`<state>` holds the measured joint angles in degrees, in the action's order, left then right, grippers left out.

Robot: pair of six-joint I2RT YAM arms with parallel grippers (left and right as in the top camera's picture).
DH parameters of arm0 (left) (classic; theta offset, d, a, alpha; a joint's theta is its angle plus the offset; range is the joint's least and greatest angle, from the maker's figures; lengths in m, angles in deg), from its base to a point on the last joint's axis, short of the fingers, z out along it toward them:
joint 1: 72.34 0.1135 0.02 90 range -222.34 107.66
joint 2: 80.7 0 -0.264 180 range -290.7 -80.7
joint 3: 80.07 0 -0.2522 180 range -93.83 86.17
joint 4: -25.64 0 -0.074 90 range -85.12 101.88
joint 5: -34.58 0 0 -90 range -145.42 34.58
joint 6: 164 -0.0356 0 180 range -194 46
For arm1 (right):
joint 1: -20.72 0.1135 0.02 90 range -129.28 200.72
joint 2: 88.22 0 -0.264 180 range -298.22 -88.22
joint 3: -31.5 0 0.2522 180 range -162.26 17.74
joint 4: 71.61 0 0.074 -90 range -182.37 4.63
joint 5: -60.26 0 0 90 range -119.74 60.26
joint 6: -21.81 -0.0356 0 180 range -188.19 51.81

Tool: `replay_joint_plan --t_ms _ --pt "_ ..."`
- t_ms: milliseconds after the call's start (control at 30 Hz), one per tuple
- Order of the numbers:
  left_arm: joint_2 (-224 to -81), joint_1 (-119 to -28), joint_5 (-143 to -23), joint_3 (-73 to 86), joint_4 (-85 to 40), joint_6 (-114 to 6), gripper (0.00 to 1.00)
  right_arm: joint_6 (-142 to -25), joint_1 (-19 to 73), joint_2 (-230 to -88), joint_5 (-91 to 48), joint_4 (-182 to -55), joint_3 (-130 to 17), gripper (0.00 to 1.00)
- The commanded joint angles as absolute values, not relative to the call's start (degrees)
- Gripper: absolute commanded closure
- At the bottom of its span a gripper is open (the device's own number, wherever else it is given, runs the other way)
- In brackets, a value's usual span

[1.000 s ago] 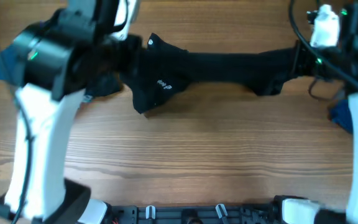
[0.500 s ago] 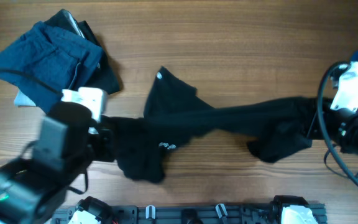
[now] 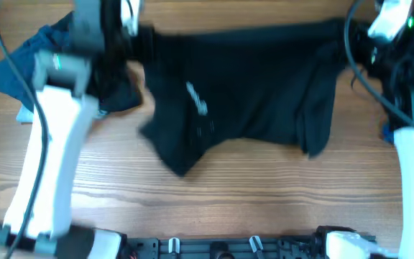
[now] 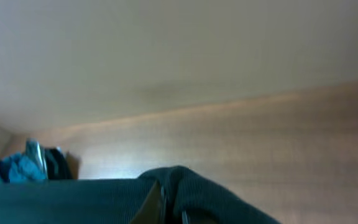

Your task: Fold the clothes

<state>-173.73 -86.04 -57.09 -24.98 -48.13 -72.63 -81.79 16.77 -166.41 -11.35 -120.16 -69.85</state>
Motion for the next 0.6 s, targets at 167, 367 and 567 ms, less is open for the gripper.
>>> replay_joint_plan --t_ms 167,367,567 --pt "-186.1 -84.3 -55.1 -53.0 -71.4 -80.2 0.96 -74.3 15.9 -169.4 -17.2 -132.5 -76.0 0.95" --pt "-186.6 -84.4 -56.9 -34.8 -73.0 -77.4 0.96 -72.7 15.9 -171.1 -15.2 -134.3 -60.5 0.95" --pt "-185.3 -85.9 -56.8 -24.8 -76.5 -73.5 0.96 -72.8 16.0 -169.5 -12.7 -136.6 -55.0 0.96"
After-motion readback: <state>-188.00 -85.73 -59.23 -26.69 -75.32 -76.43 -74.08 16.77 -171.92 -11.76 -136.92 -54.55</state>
